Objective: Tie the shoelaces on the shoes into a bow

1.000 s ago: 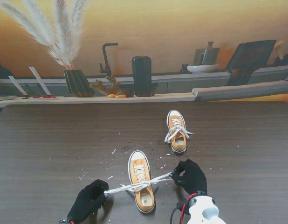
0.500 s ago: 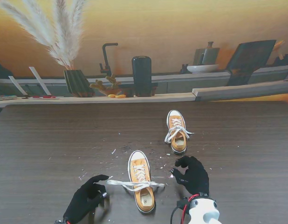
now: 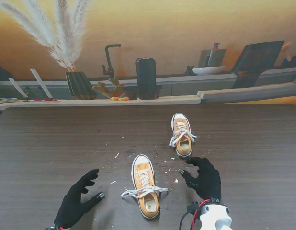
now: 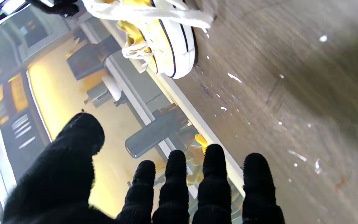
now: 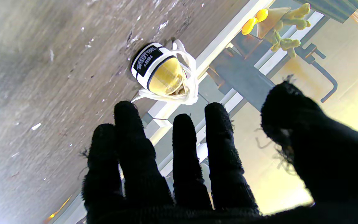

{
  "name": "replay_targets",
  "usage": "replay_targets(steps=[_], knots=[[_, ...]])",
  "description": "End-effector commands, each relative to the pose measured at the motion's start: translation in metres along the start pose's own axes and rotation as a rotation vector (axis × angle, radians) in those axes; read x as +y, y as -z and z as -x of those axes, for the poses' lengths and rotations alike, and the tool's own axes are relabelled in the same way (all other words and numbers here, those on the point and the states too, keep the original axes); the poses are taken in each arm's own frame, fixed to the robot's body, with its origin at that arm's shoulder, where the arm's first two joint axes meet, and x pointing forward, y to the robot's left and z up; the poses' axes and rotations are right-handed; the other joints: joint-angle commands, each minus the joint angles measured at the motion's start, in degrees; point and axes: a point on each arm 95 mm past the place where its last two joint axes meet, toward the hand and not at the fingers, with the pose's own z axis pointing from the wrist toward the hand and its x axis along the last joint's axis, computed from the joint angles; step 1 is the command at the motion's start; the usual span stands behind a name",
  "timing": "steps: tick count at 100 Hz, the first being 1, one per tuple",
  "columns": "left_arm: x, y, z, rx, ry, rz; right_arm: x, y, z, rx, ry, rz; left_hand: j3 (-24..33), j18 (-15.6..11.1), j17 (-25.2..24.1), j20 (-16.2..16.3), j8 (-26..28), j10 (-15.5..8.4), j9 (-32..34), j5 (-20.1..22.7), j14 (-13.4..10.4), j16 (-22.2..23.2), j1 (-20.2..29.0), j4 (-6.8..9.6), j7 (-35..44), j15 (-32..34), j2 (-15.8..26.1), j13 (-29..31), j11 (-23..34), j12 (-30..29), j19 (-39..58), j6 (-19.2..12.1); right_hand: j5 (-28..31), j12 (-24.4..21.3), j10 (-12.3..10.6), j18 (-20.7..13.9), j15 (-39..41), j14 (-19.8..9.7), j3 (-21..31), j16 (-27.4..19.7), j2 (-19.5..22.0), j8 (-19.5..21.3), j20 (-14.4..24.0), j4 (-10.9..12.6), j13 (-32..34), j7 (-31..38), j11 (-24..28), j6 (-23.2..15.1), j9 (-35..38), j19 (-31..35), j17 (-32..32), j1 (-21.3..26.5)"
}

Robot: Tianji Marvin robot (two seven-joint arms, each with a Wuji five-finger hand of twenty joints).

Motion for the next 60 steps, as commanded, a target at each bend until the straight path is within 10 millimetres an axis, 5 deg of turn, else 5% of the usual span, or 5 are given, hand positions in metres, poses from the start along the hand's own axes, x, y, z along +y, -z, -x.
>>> replay_targets(steps=[1,27,36,39,60], knots=[[0.002,-0.002,-0.016,0.019,0.013,0.013,0.000,0.005,0.005,0.000,0.003,-0.022,-3.05,2.63,-1.87,-2.16,-0.84,0.62,-2.59,1.20,0.31,-2.95,-0.94,-1.25,-1.65,-4.75,-0.74,-3.07,-2.39,-1.93,-5.57,0.77,-1.44,-0.83,0.52,-2.65,-0.40,3.59,-1.45,-1.61,0.87,-1.16,-1.53,2.01,-0.46,-1.20,-1.00,0.66,-1.78,-2.53,-2.21,-1.89],[0.017,-0.009,-0.067,0.008,-0.202,0.100,0.004,0.013,0.010,0.000,-0.025,-0.030,-4.75,1.23,-5.60,-5.51,-2.03,2.63,-10.25,1.09,1.84,-9.06,3.65,-0.28,-6.48,-18.27,-2.69,-11.60,-8.09,-5.58,-26.94,4.52,-1.63,-1.15,0.48,-3.70,-0.72,3.51,-2.41,-2.57,1.69,-1.53,-3.34,2.05,-2.61,-1.96,-1.79,0.48,-2.07,-5.47,-3.94,-1.99],[0.024,-0.012,-0.083,0.013,-0.263,0.131,0.004,0.016,0.011,0.000,-0.031,-0.035,-1.25,0.39,-5.82,-5.23,-2.43,3.94,-13.15,1.30,2.03,-9.52,6.44,0.61,-7.84,-21.00,-6.68,-14.93,-9.06,-5.80,-32.75,6.37,-1.70,-1.28,0.53,-3.98,-0.85,3.49,-2.61,-2.78,1.78,-1.61,-3.64,2.07,-2.98,-2.19,-2.09,0.46,-2.13,-5.88,-4.16,-1.97],[0.027,-0.013,-0.087,0.016,-0.280,0.141,0.004,0.017,0.012,0.000,-0.035,-0.037,2.09,0.36,-5.38,-3.06,-2.49,4.15,-13.55,1.59,2.24,-9.17,5.95,-0.68,-8.35,-21.60,-7.81,-15.30,-9.24,-5.75,-35.51,6.77,-1.75,-1.29,0.53,-3.98,-0.86,3.47,-2.69,-2.85,1.90,-1.63,-3.75,2.08,-3.03,-2.28,-2.14,0.42,-2.11,-6.00,-4.17,-2.01],[0.043,-0.014,-0.114,0.012,-0.399,0.181,0.004,0.021,0.015,-0.012,-0.057,-0.052,7.69,0.89,-4.88,-2.61,-2.99,5.08,-14.93,2.28,2.48,-9.27,9.82,-0.01,-9.89,-23.33,-9.23,-16.63,-11.05,-6.27,-39.26,8.34,-1.88,-1.48,0.47,-3.96,-1.16,3.63,-2.98,-3.31,2.09,-1.83,-4.17,2.14,-3.77,-2.90,-2.62,0.52,-2.20,-6.53,-4.60,-1.81]])
